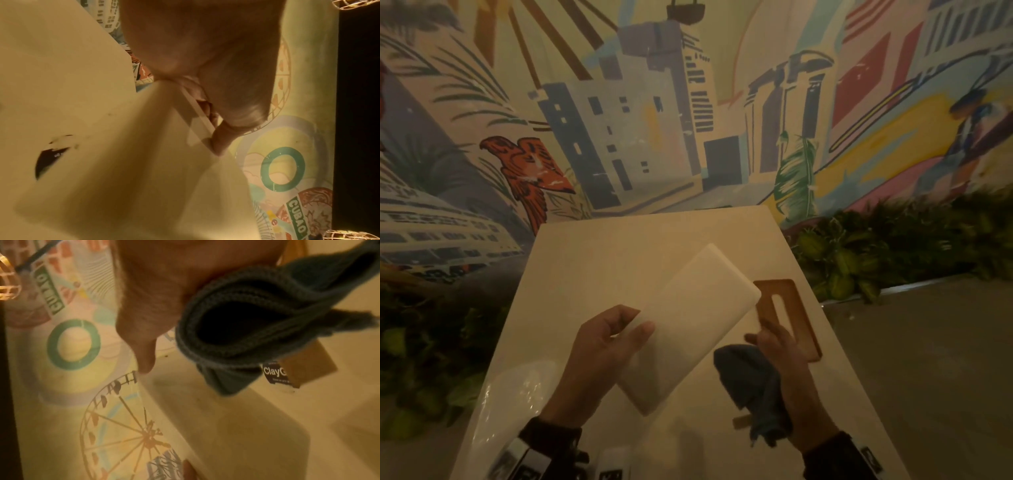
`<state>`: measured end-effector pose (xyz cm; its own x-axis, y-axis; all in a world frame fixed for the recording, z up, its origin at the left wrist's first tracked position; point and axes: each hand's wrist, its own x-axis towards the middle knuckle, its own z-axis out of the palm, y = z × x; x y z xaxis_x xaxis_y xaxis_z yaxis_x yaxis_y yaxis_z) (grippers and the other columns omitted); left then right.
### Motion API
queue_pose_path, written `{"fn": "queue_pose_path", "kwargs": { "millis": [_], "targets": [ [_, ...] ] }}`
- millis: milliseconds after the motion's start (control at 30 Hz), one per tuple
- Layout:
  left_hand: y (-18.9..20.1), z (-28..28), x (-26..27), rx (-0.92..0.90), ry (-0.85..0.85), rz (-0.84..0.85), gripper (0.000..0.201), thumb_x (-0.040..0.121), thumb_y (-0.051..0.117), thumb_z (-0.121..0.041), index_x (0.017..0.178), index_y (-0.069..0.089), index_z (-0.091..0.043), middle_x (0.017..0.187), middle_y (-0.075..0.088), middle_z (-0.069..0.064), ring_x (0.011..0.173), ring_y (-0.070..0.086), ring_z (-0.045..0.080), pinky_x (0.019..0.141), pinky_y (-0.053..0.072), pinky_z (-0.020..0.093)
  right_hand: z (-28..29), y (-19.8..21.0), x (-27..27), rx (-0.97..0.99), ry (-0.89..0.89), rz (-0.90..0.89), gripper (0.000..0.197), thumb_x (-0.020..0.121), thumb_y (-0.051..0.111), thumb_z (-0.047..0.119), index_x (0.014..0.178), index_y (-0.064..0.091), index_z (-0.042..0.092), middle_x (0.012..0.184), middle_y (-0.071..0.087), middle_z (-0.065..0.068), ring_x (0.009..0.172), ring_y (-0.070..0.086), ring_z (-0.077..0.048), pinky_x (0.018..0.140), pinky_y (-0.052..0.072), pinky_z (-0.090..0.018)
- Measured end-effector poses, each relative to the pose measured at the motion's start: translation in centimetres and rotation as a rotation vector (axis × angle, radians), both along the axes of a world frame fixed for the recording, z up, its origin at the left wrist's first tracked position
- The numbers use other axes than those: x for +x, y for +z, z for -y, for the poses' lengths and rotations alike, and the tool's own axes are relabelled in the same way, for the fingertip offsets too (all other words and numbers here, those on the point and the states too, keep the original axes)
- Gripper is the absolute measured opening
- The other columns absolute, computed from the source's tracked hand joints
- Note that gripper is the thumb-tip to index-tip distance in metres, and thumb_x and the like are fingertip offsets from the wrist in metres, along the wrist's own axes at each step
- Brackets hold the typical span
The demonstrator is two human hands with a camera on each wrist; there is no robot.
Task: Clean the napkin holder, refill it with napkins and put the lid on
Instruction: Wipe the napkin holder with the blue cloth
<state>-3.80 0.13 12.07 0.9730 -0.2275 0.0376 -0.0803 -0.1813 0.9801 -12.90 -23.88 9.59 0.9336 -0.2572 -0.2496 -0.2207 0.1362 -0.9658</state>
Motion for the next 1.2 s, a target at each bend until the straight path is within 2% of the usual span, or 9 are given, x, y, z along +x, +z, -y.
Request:
{"fn": "queue_pose_path", "kwargs": {
  "millis": [100,300,467,600,833,967,1033,1100,1200],
  "targets": [
    [-0.2,-0.5,-0.1,-0.136,-0.072,-0.006,0.026,0.074,0.072,-0.034,0.077,0.067,-0.009,0.071,0.064,0.010,0.063,0.058,0.019,0.054,0.047,0.026,-0.9,0.3,0.6,0.150,0.106,0.065,0.109,0.039,0.085,0.066,0.134,0.043,0.032,0.121,0.066,0.009,0.111,0.064,-0.012,0.079,0.056,-0.028],
    [-0.5,-1.1,-0.3,-0.203,-0.132,0.035,0.009,0.081,0.067,-0.007,0.074,0.068,-0.011,0.070,0.066,0.009,0.064,0.062,0.019,0.057,0.052,0.024,-2.9,0.5,0.9,0.109,0.005,0.170,0.099,0.040,0.093,0.050,0.126,0.046,0.041,0.124,0.063,0.005,0.116,0.061,-0.016,0.097,0.048,-0.054],
    [-0.2,-1.5,-0.1,-0.031,-0.195,0.160,0.020,0.080,0.065,-0.041,0.085,0.068,-0.021,0.081,0.067,0.004,0.074,0.064,0.022,0.064,0.052,0.033,-4.3,1.6,0.0,-0.012,-0.047,0.289,0.091,0.060,0.090,0.008,0.126,0.034,0.038,0.104,0.063,0.035,0.100,0.061,0.012,0.083,0.056,-0.021],
    [1.7,-0.1,-1.1,-0.017,-0.206,0.266,0.029,0.087,0.054,-0.044,0.101,0.066,-0.021,0.097,0.068,0.004,0.091,0.064,0.022,0.076,0.055,0.040,-5.6,1.5,-0.3,-0.271,-0.084,0.335,0.113,0.048,0.091,0.047,0.139,0.025,0.039,0.130,0.053,0.025,0.123,0.051,0.000,0.102,0.046,-0.036],
    [3.9,2.1,-3.1,-0.374,-0.151,0.230,0.023,0.082,0.064,-0.046,0.087,0.065,-0.023,0.089,0.064,0.006,0.090,0.059,0.025,0.075,0.053,0.030,-6.3,2.7,-0.8,-0.419,-0.042,0.329,0.115,0.046,0.092,0.044,0.135,0.019,0.036,0.120,0.038,0.052,0.107,0.045,0.025,0.080,0.039,0.005],
    [2.6,1.7,-2.3,-0.444,-0.099,0.142,0.009,0.084,0.058,-0.034,0.083,0.067,-0.030,0.090,0.066,-0.002,0.091,0.061,0.020,0.079,0.054,0.028,-3.7,2.5,-1.9,-0.339,0.148,0.086,0.131,0.044,0.095,0.033,0.145,0.012,0.036,0.124,0.033,0.051,0.120,0.041,0.014,0.105,0.041,-0.022],
    [2.1,1.2,-1.9,-0.472,-0.095,0.112,0.021,0.080,0.068,-0.047,0.086,0.067,-0.026,0.093,0.066,0.003,0.094,0.059,0.026,0.081,0.052,0.032,-1.8,3.5,-3.2,-0.205,0.161,-0.056,0.116,0.052,0.093,0.025,0.144,0.024,0.034,0.129,0.048,0.028,0.115,0.054,-0.003,0.092,0.053,-0.033],
    [1.6,0.6,-1.6,-0.504,-0.087,0.081,0.037,0.073,0.074,-0.052,0.089,0.066,-0.020,0.095,0.063,0.010,0.096,0.055,0.030,0.084,0.049,0.037,0.1,4.9,-4.4,-0.181,0.061,-0.049,0.070,0.068,0.083,0.011,0.127,0.048,0.026,0.109,0.069,0.007,0.090,0.068,-0.003,0.068,0.056,-0.017],
    [1.2,0.4,-1.4,-0.522,-0.091,0.084,0.047,0.075,0.074,-0.049,0.092,0.059,-0.007,0.096,0.054,0.026,0.096,0.050,0.035,0.088,0.038,0.050,1.4,7.6,-5.1,-0.454,-0.160,0.159,0.022,0.086,0.068,0.018,0.105,0.065,0.029,0.082,0.073,0.015,0.073,0.064,0.012,0.061,0.046,-0.001]
  ]
}}
